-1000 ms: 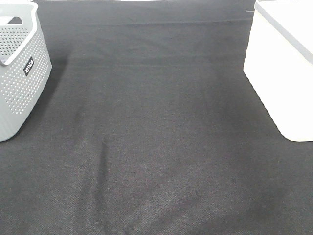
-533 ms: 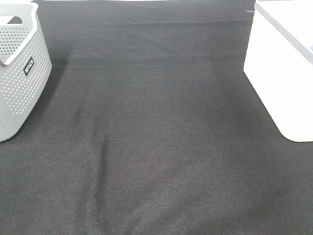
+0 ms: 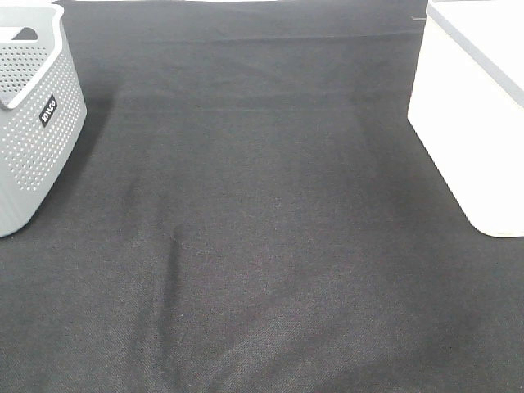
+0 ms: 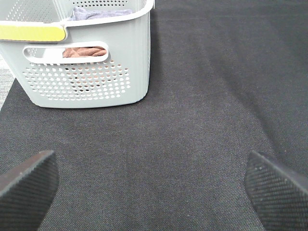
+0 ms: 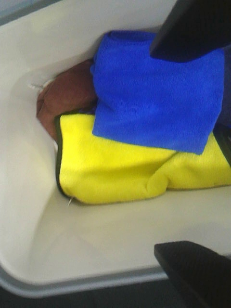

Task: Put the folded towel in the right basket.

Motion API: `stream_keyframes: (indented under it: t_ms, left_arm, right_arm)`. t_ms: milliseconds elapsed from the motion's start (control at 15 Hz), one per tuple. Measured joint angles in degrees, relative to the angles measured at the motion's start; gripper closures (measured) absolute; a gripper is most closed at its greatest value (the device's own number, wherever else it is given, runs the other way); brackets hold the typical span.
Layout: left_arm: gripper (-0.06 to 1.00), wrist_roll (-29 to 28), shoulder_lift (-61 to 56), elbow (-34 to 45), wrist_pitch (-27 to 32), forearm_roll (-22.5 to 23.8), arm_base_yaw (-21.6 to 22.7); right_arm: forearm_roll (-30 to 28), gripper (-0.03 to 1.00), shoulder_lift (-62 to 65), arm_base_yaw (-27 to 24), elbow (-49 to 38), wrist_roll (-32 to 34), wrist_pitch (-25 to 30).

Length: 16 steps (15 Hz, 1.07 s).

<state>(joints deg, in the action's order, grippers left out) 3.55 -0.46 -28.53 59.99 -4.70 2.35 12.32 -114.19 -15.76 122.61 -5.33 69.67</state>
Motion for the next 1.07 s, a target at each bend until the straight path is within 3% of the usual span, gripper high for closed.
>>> stream_keyframes:
  t_ms: [200,467,800,1067]
  left_arm:
    - [-0.03,0.0,0.0,0.0,0.0,0.0,0.0]
    - [-0.03,0.0,0.0,0.0,0.0,0.0,0.0]
    - [-0.03,0.0,0.0,0.0,0.0,0.0,0.0]
    - [-0.03,0.0,0.0,0.0,0.0,0.0,0.0]
  right_arm:
    - [-5.6,-0.01,7.2,6.5,-2.6,1.3,-0.1]
    - [-8.0,-0.01,20.1,13.9,-17.1,5.3,-0.2]
    - [-7.8,-0.01,52.7,14.3,-56.0,5.3,-4.4]
    - [-7.7,-0.01,84.5,14.3,-78.0,5.3,-3.2]
